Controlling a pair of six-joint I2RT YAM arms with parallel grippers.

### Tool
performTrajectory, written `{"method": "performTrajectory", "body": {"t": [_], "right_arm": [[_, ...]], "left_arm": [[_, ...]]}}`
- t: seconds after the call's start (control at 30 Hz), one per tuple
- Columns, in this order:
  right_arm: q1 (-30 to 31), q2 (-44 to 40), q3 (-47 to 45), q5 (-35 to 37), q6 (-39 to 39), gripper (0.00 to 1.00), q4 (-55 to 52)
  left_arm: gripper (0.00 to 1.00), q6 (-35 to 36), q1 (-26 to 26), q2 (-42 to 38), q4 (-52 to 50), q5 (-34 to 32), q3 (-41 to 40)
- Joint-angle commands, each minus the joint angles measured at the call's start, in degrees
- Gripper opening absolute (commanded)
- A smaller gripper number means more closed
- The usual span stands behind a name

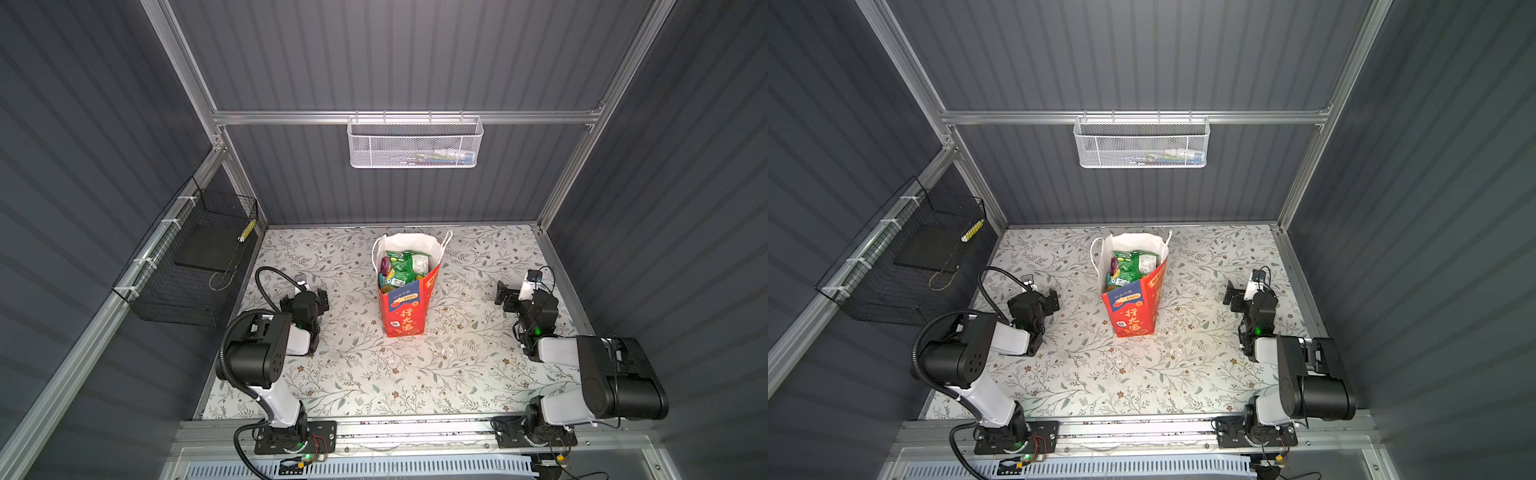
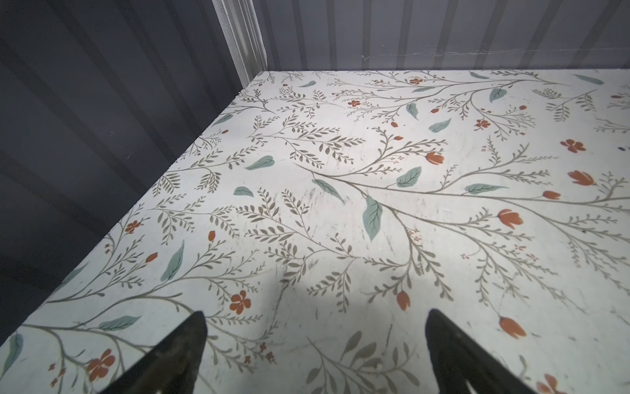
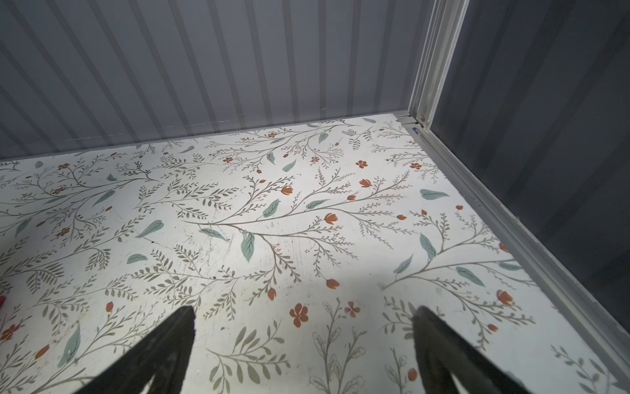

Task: Place the snacks into the paper bag
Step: Reset both arms

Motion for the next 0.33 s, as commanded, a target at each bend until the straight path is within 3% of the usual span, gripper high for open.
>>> {"method": "performTrajectory", "body": {"t": [0.0, 0.3], "right_arm": [[0.26, -0.12, 0.39, 0.65, -0.41, 0.99, 0.48], [0.26, -0.12, 0.37, 0.69, -0.41, 0.99, 0.63]], "left_arm": [[1.0, -0.28, 0.04, 0.25, 0.2, 0.2, 1.04], [1.0, -0.15, 0.09, 0.27, 0.02, 0.38, 1.2]]}}
